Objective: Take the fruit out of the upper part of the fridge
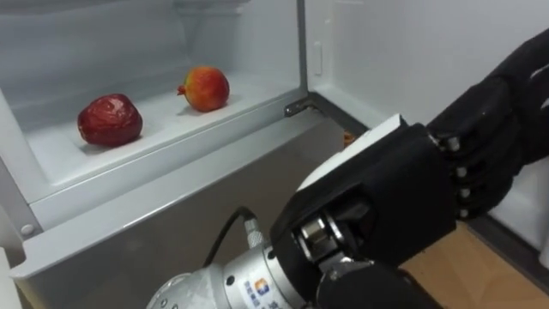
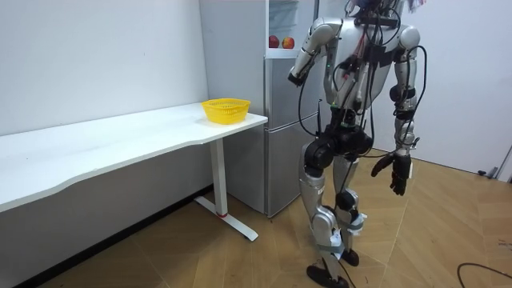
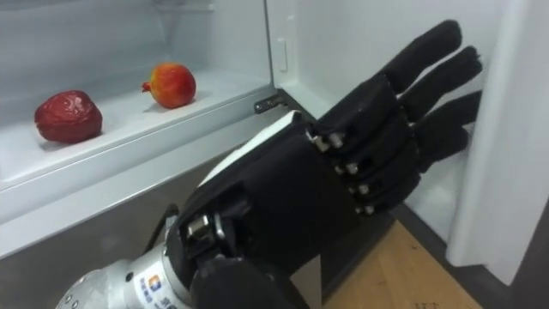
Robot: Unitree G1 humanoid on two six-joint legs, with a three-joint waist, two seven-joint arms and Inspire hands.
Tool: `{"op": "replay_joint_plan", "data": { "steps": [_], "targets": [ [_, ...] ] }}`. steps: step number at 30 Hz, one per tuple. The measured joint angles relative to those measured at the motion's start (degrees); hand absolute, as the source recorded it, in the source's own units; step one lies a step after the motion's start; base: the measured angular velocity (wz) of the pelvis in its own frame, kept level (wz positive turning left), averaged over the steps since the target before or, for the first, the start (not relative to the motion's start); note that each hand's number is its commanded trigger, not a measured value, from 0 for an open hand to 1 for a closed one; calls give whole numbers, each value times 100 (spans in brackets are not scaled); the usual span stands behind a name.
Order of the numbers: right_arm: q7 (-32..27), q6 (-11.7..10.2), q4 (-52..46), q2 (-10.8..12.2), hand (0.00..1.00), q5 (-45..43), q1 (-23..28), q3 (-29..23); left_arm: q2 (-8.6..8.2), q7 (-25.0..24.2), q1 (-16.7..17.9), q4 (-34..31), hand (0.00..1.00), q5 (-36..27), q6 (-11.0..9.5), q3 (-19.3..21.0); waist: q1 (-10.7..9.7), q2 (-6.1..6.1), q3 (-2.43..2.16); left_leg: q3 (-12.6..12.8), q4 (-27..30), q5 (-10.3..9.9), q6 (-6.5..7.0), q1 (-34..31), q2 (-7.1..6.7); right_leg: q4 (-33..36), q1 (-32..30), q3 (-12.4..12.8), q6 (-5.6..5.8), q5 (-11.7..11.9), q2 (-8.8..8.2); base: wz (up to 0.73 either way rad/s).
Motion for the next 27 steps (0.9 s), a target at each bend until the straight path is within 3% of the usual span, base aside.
{"op": "replay_joint_plan", "data": {
  "steps": [14,27],
  "targets": [
    [20,179,-18,-23,0,-126,-34,6,-23,117,-53,262,0,36,9,-2,-14,61,-9,166,3,-1,-2,65,-3,24,0,153,-10,13,53,-7],
    [19,263,-13,-46,0,-61,-55,53,1,166,-53,734,0,9,27,-11,-26,155,-2,164,7,-1,-2,54,-7,12,-7,156,-9,19,59,-1]
  ]
}}
